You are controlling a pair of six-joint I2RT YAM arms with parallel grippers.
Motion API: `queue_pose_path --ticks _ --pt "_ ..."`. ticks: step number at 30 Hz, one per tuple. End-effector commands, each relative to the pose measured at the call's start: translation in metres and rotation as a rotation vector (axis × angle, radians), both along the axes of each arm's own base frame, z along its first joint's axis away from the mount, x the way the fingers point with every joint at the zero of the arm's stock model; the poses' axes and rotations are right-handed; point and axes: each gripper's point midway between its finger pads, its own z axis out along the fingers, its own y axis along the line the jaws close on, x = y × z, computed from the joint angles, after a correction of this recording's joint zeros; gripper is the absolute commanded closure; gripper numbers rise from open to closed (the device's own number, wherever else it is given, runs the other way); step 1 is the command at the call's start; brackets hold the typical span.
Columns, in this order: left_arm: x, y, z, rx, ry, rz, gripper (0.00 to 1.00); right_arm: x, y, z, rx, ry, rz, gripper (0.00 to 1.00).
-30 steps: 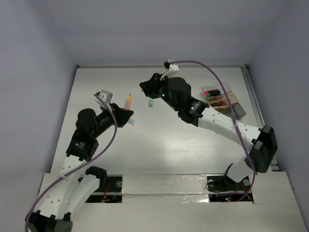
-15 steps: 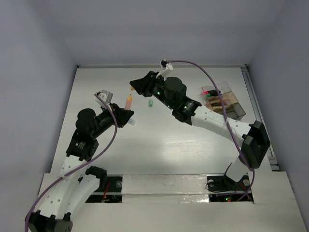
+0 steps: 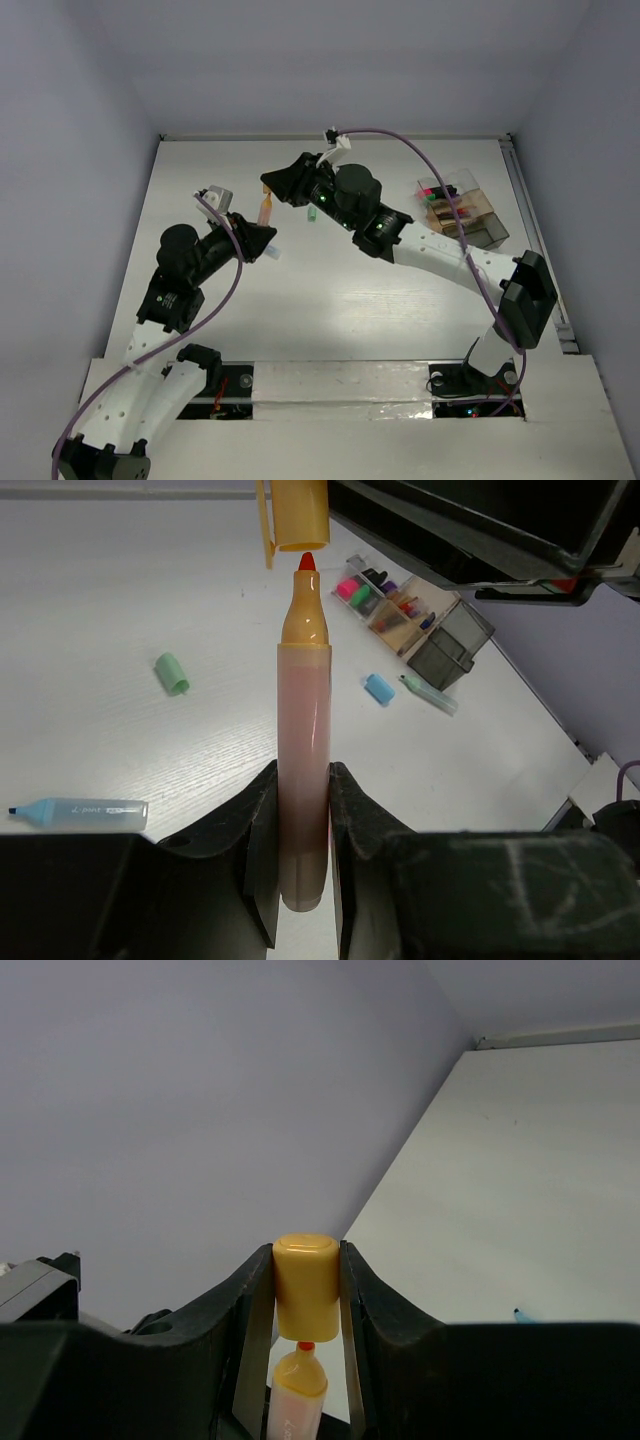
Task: Sort the stationery into containers
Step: Close the pen cap on the pen.
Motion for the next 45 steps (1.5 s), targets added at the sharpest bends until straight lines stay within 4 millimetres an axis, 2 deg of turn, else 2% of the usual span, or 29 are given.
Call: queue_pose_path --ticks 1,13,21,29,36,45 --pt "0.005 0.003 0.011 -0.007 -0.052 0.021 1.0 -0.009 0.002 0.035 0.079 -0.065 0.007 1.0" --pt "0.005 0.01 0.017 -0.01 -0.076 0.064 1.0 -0.012 0.005 0.023 0.05 -0.052 -0.003 1.0" --pt "0.007 0.017 0.02 -0.009 -0.09 0.099 1.0 -0.016 0.019 0.007 0.022 -0.021 -0.002 1.0" --pt "0.009 0.02 0.022 0.001 -0.101 0.117 1.0 -0.022 0.033 0.003 0.015 -0.01 0.028 1.0" --pt "0.011 0.027 0.024 0.003 -0.105 0.161 1.0 -0.034 0.036 0.001 0.025 -0.006 0.052 1.0" --pt "0.011 0.04 0.035 -0.012 -0.15 0.231 1.0 -0.064 0.047 -0.01 0.085 0.051 0.154 1.0"
